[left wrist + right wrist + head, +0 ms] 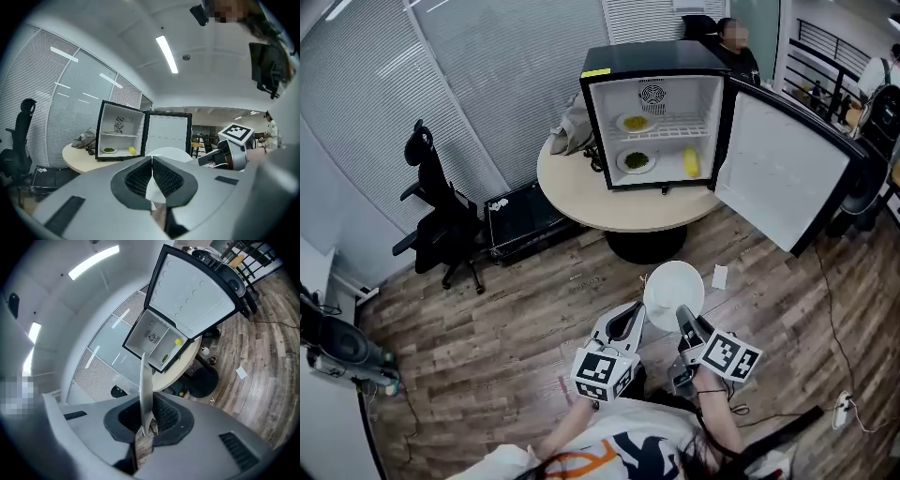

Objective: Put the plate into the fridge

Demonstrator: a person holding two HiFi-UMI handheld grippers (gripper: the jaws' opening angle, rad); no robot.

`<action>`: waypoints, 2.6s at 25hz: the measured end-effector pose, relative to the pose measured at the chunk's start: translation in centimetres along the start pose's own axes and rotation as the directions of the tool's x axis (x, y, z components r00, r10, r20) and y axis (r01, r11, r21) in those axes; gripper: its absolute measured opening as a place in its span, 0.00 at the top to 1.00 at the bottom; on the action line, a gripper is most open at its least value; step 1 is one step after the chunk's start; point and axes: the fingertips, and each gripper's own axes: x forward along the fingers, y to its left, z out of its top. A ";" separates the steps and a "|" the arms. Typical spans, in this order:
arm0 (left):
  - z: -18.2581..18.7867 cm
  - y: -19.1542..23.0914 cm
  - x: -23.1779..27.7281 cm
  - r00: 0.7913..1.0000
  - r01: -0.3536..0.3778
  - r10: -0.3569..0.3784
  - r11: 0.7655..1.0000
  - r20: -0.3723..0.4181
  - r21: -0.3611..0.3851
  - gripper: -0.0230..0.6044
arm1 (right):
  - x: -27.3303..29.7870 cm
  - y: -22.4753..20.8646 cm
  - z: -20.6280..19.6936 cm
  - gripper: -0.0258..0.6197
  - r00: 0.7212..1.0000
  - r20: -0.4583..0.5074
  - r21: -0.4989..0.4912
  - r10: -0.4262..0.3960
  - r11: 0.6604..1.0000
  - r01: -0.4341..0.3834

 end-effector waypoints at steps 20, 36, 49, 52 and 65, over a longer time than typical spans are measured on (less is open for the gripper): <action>2.3 11.7 9.9 0.999 0.036 -0.036 0.999 -0.013 -0.003 0.94 | 13.2 0.0 4.7 0.91 0.998 -0.007 0.054 -0.056 0.997 0.056; 4.8 22.0 16.5 0.992 0.126 -0.126 0.992 0.005 -0.010 0.94 | 23.7 1.8 7.7 0.91 0.992 0.048 0.089 -0.113 0.990 0.108; 4.2 23.9 19.5 0.978 0.210 -0.211 0.977 -0.009 -0.035 0.94 | 25.4 0.5 10.2 0.91 0.976 0.112 0.120 -0.189 0.977 0.176; 3.9 23.9 20.0 0.976 0.216 -0.217 0.976 -0.021 -0.039 0.94 | 25.8 0.4 10.5 0.91 0.978 0.115 0.132 -0.175 0.978 0.160; 3.6 25.7 25.4 0.980 0.187 -0.188 0.982 -0.067 -0.024 0.94 | 30.1 -3.1 14.6 0.91 0.981 0.075 0.200 -0.177 0.967 0.159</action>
